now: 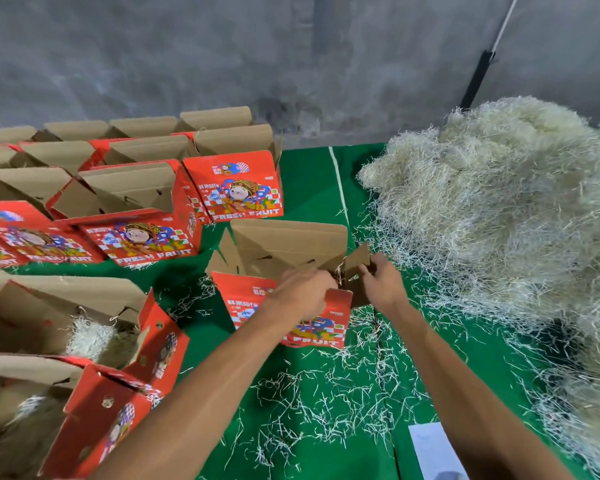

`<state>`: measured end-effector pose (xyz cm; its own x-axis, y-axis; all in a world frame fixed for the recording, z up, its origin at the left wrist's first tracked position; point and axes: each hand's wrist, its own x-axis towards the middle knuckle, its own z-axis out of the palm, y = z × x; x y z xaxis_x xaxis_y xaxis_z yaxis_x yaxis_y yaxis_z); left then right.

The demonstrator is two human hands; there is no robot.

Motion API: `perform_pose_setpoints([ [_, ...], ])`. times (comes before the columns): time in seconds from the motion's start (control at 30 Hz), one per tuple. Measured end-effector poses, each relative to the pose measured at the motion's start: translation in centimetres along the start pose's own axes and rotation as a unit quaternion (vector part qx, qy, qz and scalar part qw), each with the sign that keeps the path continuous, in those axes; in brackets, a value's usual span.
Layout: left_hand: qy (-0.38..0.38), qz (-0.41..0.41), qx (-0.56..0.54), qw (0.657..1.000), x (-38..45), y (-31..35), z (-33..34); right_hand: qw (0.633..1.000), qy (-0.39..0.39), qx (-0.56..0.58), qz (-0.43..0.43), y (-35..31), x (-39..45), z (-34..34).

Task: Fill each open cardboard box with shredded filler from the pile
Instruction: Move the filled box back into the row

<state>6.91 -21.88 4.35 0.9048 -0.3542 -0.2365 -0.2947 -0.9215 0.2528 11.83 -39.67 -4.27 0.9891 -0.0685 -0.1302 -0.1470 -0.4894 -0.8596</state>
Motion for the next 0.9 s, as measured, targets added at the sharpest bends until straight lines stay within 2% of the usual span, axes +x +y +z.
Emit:
perform_pose_setpoints([
  [0.13,0.017,-0.036,-0.004,0.999,-0.6,-2.6,-0.7,0.999,-0.026,-0.038,-0.011,-1.9,0.3,2.2],
  [0.3,0.046,-0.079,-0.008,0.996,-2.2,-6.6,-0.8,0.998,-0.060,-0.021,-0.028,-4.5,0.6,6.3],
  [0.53,0.038,-0.138,-0.058,0.988,-4.8,-13.3,-3.3,0.991,-0.123,-0.034,-0.037,-10.4,1.0,15.9],
  [0.9,0.003,-0.259,-0.025,0.965,-9.4,-26.3,-7.5,0.970,-0.227,-0.025,-0.080,-18.2,1.4,28.3],
])
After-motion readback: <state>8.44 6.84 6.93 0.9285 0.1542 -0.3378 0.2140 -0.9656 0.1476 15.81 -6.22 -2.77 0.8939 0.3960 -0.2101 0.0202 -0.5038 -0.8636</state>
